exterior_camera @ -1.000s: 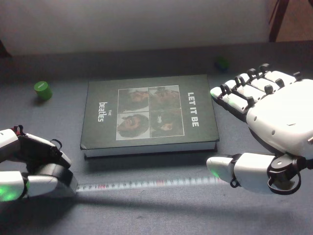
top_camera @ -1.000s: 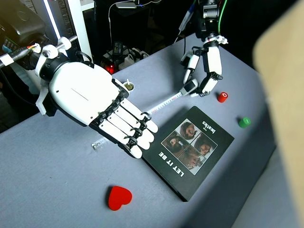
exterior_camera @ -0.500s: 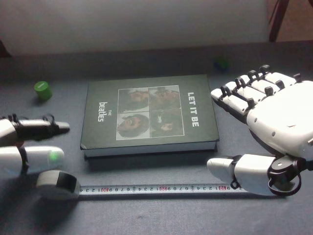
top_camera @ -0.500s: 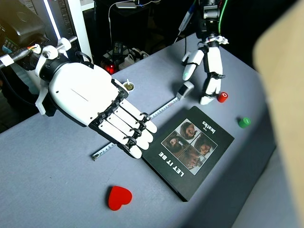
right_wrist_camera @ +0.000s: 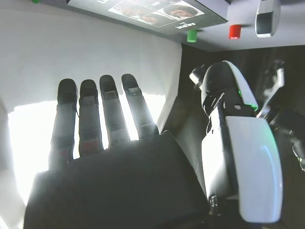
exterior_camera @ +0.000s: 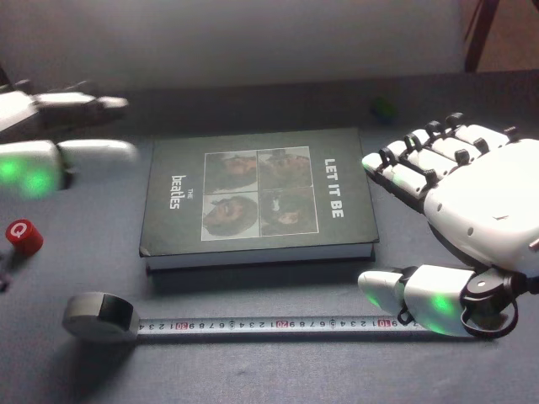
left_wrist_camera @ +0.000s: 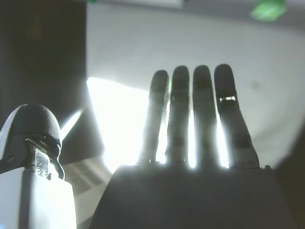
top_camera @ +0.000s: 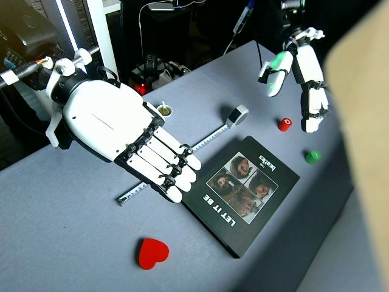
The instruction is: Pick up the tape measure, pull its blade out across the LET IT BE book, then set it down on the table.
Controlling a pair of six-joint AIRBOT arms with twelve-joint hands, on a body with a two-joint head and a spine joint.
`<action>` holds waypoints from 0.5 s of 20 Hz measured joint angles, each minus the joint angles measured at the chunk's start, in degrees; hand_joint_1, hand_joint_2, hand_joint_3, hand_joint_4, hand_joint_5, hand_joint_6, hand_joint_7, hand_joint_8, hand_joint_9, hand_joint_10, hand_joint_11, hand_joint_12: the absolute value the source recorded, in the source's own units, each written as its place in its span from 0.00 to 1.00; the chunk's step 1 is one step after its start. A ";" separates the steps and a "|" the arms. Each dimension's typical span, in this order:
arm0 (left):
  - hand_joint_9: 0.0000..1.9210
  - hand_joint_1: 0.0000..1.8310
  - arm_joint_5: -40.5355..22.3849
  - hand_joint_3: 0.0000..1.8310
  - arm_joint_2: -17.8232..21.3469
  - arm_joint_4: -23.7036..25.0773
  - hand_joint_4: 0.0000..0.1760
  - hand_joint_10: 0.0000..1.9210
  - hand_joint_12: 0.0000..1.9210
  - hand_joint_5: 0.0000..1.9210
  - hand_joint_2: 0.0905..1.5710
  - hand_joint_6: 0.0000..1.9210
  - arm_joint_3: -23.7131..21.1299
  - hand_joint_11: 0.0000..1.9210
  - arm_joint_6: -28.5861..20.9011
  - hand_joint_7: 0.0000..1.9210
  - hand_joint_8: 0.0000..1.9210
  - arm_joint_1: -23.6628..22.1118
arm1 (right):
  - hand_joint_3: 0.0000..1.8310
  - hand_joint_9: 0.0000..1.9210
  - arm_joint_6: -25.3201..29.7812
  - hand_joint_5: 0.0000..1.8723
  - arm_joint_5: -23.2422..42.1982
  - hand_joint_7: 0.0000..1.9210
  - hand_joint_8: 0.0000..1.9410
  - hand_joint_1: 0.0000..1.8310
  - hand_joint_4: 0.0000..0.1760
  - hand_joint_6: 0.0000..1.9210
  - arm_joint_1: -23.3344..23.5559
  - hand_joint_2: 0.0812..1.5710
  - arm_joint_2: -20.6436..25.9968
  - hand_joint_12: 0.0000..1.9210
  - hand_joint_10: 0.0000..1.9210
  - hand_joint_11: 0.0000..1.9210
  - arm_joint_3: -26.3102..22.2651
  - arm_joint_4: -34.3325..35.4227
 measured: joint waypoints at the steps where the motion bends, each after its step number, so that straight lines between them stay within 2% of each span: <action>1: 0.34 0.24 2.43 0.00 -0.02 -1.66 0.00 0.42 0.66 0.24 0.71 0.01 -1.42 0.26 3.48 0.41 0.09 -2.93 | 0.00 0.38 -0.02 0.31 -0.11 0.39 0.03 0.09 0.00 0.02 0.00 0.72 0.00 0.52 0.07 0.18 0.00 -0.07; 2: 0.31 0.34 6.34 0.00 -0.22 -5.86 0.00 0.68 0.79 0.29 0.73 0.01 -3.39 0.29 9.64 0.36 0.33 -7.02 | 0.00 0.47 -0.02 0.45 -0.11 0.52 0.07 0.18 0.00 0.04 0.00 0.72 0.00 0.64 0.26 0.31 0.00 -0.24; 3: 0.30 0.38 8.48 0.00 -0.63 -8.92 0.00 0.79 0.85 0.34 0.73 0.01 -4.22 0.30 15.08 0.31 0.53 -9.11 | 0.00 0.46 -0.02 0.53 -0.04 0.58 0.11 0.24 0.00 0.07 0.00 0.73 0.00 0.75 0.48 0.36 0.00 -0.07; 4: 0.30 0.38 12.74 0.00 -1.46 -14.80 0.00 0.79 0.85 0.34 0.73 0.01 -5.64 0.30 25.55 0.31 0.53 -13.73 | 0.00 0.46 -0.13 0.53 0.02 0.58 0.11 0.24 0.00 0.07 -0.37 0.73 0.00 0.75 0.48 0.36 0.00 0.33; 5: 0.38 0.46 14.73 0.00 -1.51 -17.49 0.67 0.93 0.96 0.36 0.77 0.59 -6.08 0.37 30.58 0.35 0.83 -15.43 | 0.00 0.53 -0.09 0.47 -0.02 0.52 0.58 0.38 0.00 0.55 -0.37 0.72 0.00 0.95 0.85 0.53 0.00 0.42; 6: 0.38 0.46 17.66 0.00 -2.14 -21.35 0.67 0.93 0.96 0.36 0.77 0.59 -6.54 0.37 40.11 0.35 0.83 -18.91 | 0.00 0.53 -0.11 0.47 -0.04 0.52 0.58 0.38 0.00 0.55 -0.37 0.72 0.00 0.95 0.85 0.53 0.00 0.24; 7: 0.46 0.44 18.64 0.00 -2.99 -26.56 0.00 0.99 0.99 0.37 0.76 0.92 -7.15 0.46 49.92 0.41 0.97 -21.62 | 0.00 0.66 0.00 0.47 -0.13 0.54 0.92 0.47 0.00 0.91 -0.37 0.70 0.00 0.99 0.97 0.76 -0.20 -0.33; 8: 0.46 0.44 18.71 0.00 -3.13 -29.09 0.00 0.99 0.99 0.37 0.76 0.92 -7.43 0.46 52.83 0.41 0.97 -21.90 | 0.00 0.66 -0.07 0.47 -0.17 0.54 0.92 0.47 0.00 0.91 -0.37 0.70 0.00 0.99 0.97 0.76 -0.28 -0.33; 9: 0.46 0.44 19.04 0.00 -3.48 -36.28 0.00 0.99 0.99 0.37 0.76 0.92 -8.24 0.46 61.59 0.41 0.97 -22.82 | 0.00 0.66 -0.04 0.47 -0.07 0.54 0.92 0.47 0.00 0.91 -0.37 0.70 0.00 0.99 0.97 0.76 -0.28 0.04; 10: 0.51 0.44 18.43 0.00 -3.61 -43.52 0.00 1.00 1.00 0.46 0.77 0.98 -9.40 0.55 70.71 0.50 0.99 -23.30 | 0.00 0.80 -0.07 0.56 -0.07 0.67 0.98 0.50 0.00 0.98 -0.37 0.70 0.00 1.00 0.99 0.91 -0.28 0.04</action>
